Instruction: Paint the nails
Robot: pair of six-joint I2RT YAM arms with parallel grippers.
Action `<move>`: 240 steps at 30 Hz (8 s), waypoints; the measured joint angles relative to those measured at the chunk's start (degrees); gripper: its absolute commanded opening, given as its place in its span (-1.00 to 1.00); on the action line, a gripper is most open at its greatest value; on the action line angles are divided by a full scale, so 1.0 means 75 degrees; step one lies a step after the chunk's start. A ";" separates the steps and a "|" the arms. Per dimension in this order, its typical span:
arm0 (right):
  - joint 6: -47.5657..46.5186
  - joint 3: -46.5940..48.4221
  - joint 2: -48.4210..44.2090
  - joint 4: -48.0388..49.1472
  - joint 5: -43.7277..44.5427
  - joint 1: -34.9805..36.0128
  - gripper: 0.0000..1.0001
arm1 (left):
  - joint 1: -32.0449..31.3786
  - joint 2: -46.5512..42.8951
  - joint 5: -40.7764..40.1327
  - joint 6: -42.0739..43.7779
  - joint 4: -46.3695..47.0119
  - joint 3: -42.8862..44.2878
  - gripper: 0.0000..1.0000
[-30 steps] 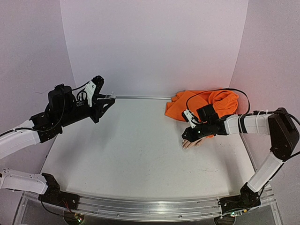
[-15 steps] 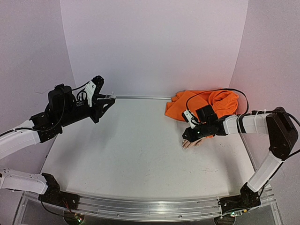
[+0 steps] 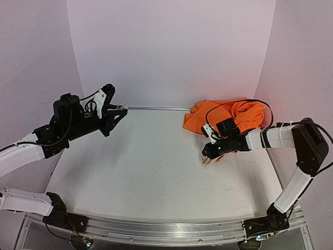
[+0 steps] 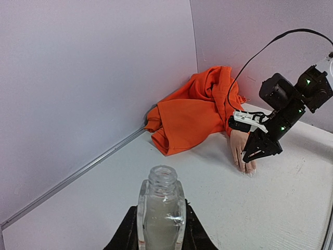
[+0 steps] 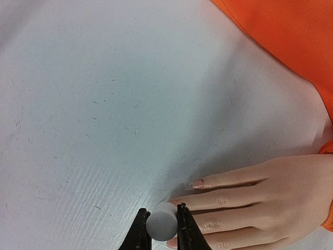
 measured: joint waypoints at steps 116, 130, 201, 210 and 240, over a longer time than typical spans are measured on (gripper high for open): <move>-0.0026 -0.0012 0.0181 0.0204 0.0796 0.0265 -1.00 | 0.0114 0.0000 0.0265 -0.0064 0.0000 0.0000 -1.00; -0.0026 -0.0012 0.0236 0.0198 0.0799 0.0268 -1.00 | 0.0114 0.0000 0.0268 -0.0064 0.0000 0.0000 -1.00; 0.0006 -0.0012 0.0245 0.0073 0.1408 0.0600 -1.00 | 0.0143 0.0000 0.0341 -0.0073 0.0000 0.0000 -1.00; 0.0003 -0.0012 0.0262 0.0085 0.1419 0.0600 -1.00 | 0.0143 0.0000 0.0396 -0.0076 0.0000 0.0000 -1.00; -0.0003 0.0052 0.0376 0.0029 0.0609 0.0600 -1.00 | 0.0157 0.0000 0.0402 -0.0076 0.0000 0.0000 -1.00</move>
